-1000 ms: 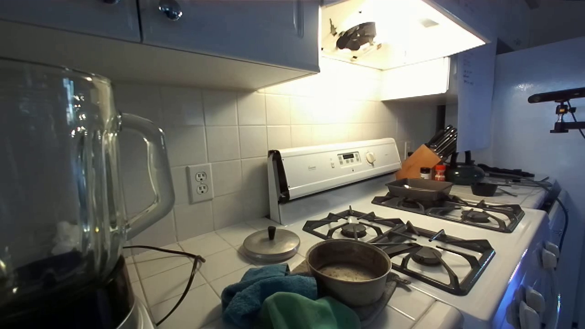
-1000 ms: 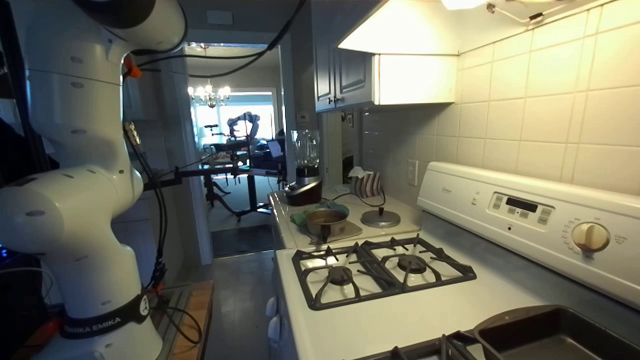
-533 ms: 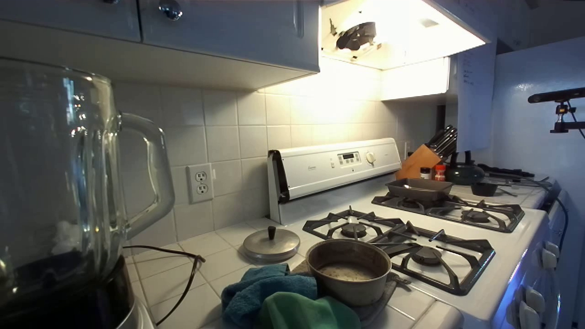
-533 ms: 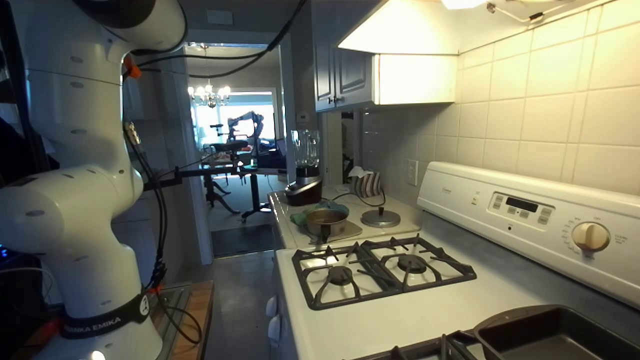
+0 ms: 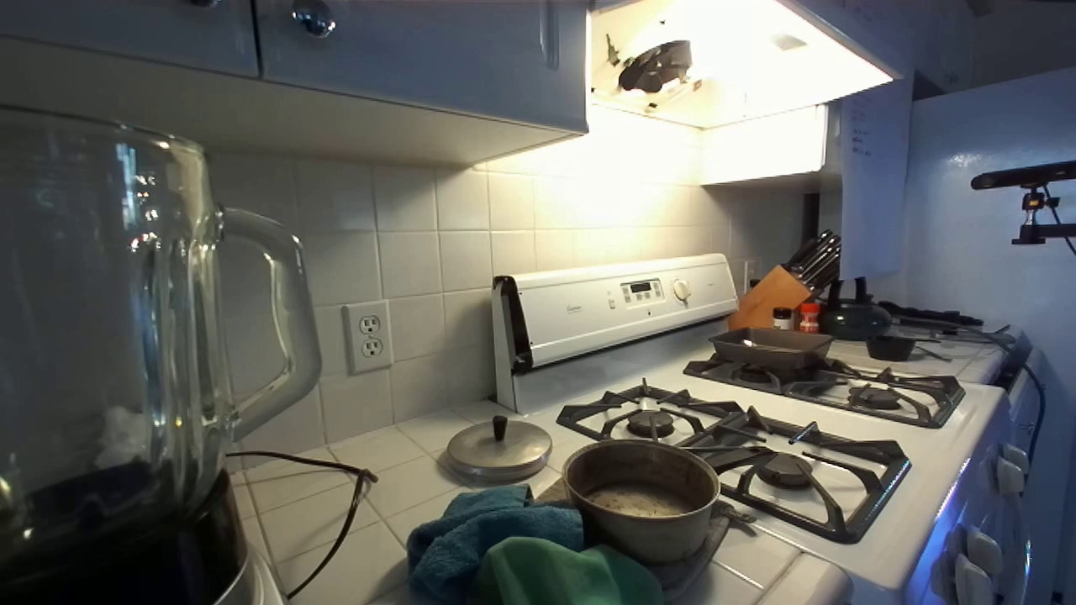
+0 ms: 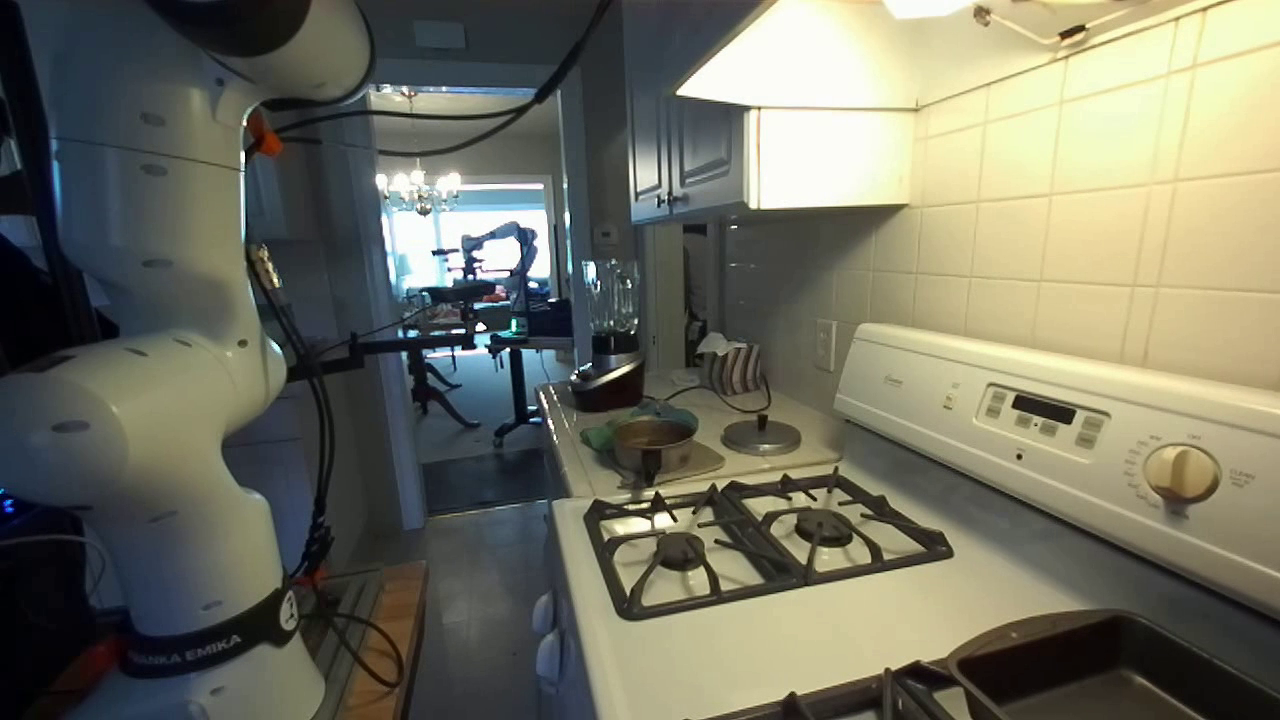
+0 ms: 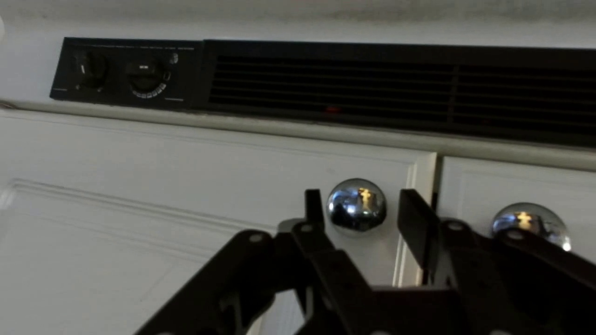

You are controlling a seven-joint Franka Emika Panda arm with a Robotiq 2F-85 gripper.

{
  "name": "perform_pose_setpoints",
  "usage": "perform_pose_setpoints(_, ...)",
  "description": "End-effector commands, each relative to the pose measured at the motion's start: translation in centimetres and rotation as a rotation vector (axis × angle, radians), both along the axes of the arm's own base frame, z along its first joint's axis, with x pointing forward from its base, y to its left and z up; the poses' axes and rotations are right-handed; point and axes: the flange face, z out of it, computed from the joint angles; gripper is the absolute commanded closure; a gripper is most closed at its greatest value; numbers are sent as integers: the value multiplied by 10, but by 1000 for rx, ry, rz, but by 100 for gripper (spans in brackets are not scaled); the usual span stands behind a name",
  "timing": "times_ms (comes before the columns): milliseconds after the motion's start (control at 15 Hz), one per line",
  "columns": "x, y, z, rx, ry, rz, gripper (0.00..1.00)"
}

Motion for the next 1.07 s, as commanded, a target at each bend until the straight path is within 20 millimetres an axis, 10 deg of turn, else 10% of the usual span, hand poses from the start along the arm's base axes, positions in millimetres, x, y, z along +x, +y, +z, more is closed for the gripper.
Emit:
perform_pose_setpoints(0, -5, 1, 4, 6, 11, -30, 82)
perform_pose_setpoints(533, -7, 3, 5, 1, 16, -37, 98)
perform_pose_setpoints(600, -8, 3, 6, -4, 13, -40, 73)
perform_pose_setpoints(1000, -8, 2, 6, -3, 13, -59, 42)
